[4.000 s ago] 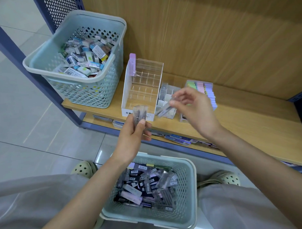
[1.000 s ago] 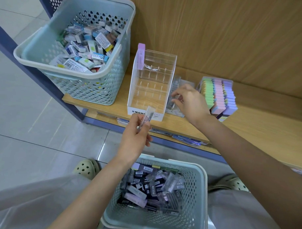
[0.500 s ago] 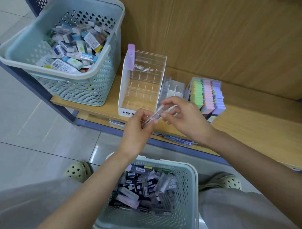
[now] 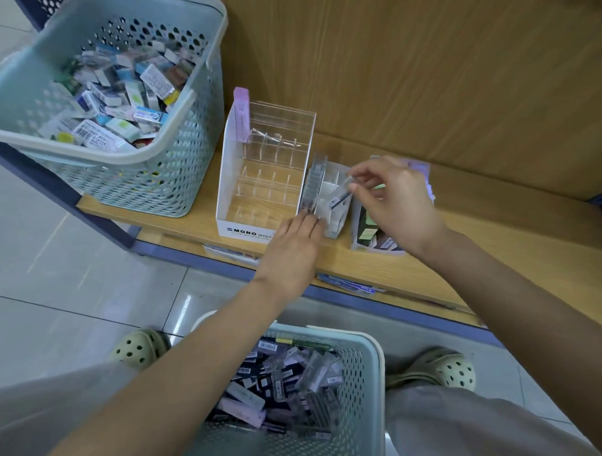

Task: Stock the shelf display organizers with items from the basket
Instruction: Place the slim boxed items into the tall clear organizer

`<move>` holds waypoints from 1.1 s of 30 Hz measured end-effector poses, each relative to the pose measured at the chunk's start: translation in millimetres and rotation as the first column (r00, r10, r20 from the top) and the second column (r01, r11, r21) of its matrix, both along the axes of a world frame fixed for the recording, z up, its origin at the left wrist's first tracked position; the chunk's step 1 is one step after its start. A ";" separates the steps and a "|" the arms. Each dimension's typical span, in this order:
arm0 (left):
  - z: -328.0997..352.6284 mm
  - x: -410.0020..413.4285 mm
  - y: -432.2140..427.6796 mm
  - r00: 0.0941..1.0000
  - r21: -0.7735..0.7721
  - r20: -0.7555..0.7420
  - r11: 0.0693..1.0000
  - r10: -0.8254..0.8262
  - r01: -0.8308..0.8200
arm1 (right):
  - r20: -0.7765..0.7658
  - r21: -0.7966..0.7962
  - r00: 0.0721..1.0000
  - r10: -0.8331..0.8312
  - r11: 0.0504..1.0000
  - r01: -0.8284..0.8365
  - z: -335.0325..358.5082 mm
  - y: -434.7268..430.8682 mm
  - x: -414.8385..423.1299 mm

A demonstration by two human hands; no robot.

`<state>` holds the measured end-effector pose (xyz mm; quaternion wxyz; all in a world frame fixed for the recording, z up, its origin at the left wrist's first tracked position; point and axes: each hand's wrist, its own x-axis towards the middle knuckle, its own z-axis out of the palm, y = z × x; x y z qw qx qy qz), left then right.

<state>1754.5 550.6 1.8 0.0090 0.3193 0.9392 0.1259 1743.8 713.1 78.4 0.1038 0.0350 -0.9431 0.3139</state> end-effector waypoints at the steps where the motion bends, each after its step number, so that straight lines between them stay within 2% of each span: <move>1: -4.0 0.5 -0.6 0.999 0.018 -0.032 1.000 0.008 -0.008 | 0.002 0.004 1.000 0.024 1.000 -0.024 -2.9 -2.7 -2.2; 6: -10.8 18.3 -1.1 0.995 0.085 -0.099 0.996 -0.016 0.024 | 0.046 0.009 0.990 0.131 0.991 -0.132 -12.3 -10.8 -5.6; 9: -14.4 27.6 -4.7 0.992 0.084 -0.121 0.996 0.023 -0.013 | 0.006 -0.013 0.987 0.158 0.987 -0.158 -16.5 -14.6 -1.1; 16: -8.4 34.5 -19.6 0.994 0.111 -0.088 0.992 0.068 -0.058 | 0.000 -0.015 0.978 0.211 0.977 -0.211 -20.8 -24.3 2.7; 22: -7.0 13.6 -46.2 0.968 0.045 -0.169 0.983 0.184 -0.179 | 0.026 0.070 0.971 0.237 0.969 -0.238 -25.4 -28.3 3.1; 29: -16.5 14.6 -67.1 0.975 0.007 -0.150 0.986 0.166 -0.167 | 0.127 0.192 0.969 0.210 0.954 -0.232 -37.3 -34.6 6.4; 33: -16.1 15.7 -68.9 0.980 0.002 -0.127 0.988 0.155 -0.156 | 0.079 0.323 0.973 0.219 0.917 -0.233 -40.7 -38.0 9.5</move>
